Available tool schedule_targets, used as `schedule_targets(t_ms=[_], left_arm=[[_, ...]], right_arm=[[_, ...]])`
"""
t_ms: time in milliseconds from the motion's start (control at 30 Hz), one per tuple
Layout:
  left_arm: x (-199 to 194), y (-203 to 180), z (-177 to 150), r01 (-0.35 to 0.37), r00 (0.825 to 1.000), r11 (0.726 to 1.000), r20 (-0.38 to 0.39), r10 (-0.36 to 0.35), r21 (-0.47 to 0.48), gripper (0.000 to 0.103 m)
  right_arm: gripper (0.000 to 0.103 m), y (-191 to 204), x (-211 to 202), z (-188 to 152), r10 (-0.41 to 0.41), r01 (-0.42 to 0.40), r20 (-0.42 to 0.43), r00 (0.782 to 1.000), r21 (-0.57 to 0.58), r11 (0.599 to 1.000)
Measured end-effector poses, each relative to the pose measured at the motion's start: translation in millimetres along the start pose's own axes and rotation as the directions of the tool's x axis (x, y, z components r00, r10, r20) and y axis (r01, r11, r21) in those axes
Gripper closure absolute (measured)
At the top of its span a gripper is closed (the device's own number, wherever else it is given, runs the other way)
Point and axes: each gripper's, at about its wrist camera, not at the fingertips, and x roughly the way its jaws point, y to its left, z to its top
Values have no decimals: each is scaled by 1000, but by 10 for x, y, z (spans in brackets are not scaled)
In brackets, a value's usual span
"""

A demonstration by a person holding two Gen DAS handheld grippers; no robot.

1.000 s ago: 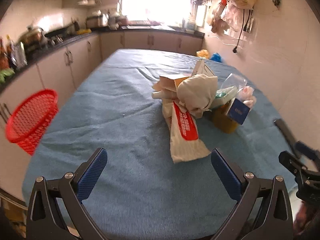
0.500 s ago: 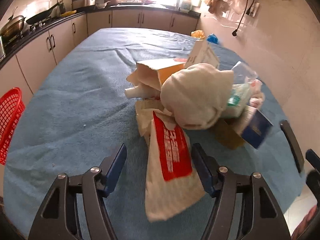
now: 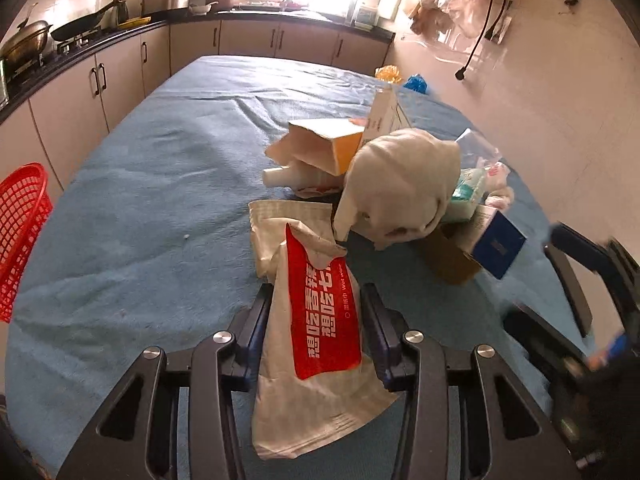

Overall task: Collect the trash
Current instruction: 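Grasp the white-and-red snack bag with the left tool while the right grasps the blue box, then carry both items to the red basket and release them inside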

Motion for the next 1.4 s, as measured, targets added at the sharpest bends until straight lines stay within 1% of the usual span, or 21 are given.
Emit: schedule_targets(t_ms=[133, 200, 233, 267, 300, 367, 433, 467, 533, 567, 700, 833, 967, 1167, 1267, 1400], left_arm=[[-82, 36, -32, -1, 1000, 1000, 16, 1, -2, 61], [-90, 48, -39, 0, 1000, 1000, 15, 0, -3, 61], [-94, 58, -45, 2, 1000, 1000, 14, -2, -3, 61], [-101, 60, -50, 9, 1000, 1000, 15, -9, -2, 61], [-111, 61, -57, 14, 1000, 1000, 18, -14, 2, 61], [-139, 57, -74, 16, 999, 1000, 29, -16, 10, 61], [-170, 44, -78, 21, 999, 1000, 38, -22, 17, 61], [-189, 40, -78, 23, 999, 1000, 43, -24, 21, 61], [-235, 18, -79, 28, 998, 999, 56, -29, 25, 61], [-253, 20, -82, 30, 998, 999, 60, -31, 27, 61], [-345, -6, -75, 28, 996, 999, 82, -31, 36, 61], [-449, -28, -64, 21, 994, 999, 105, -26, 48, 61], [-541, -35, -32, 18, 991, 998, 128, -25, 52, 61], [-675, 32, -9, 1, 987, 999, 160, -8, 44, 61], [-771, 128, 0, -15, 983, 999, 182, 9, 30, 61], [-905, 364, 13, -44, 976, 999, 212, 45, -8, 61]], right_arm=[[11, 13, 249, 47, -28, 26, -35, 999, -56, 998], [19, 21, 401, 56, -61, 55, -69, 996, -85, 995], [28, 23, 434, 60, -65, 58, -76, 995, -91, 994], [44, 12, 479, 63, -71, 63, -84, 994, -92, 994], [46, -14, 501, 66, -75, 67, -92, 993, -89, 994], [60, -79, 512, 75, -90, 84, -94, 991, -69, 994], [60, -187, 465, 72, -51, 51, -94, 994, -10, 999], [61, -238, 436, 72, -45, 47, -88, 995, 14, 999], [61, -340, 348, 72, -31, 35, -66, 997, 66, 997], [61, -398, 298, 73, -9, 14, -53, 999, 98, 995], [61, -548, 83, 76, 59, -59, 8, 998, 206, 977], [61, -640, -102, 86, 96, -109, 60, 994, 273, 956], [61, -629, -208, 118, 133, -151, 80, 988, 300, 942], [61, -524, -253, 182, 193, -211, 90, 977, 302, 930], [61, -410, -262, 278, 242, -260, 95, 966, 292, 920], [61, -159, -234, 465, 304, -318, 91, 948, 258, 913]])
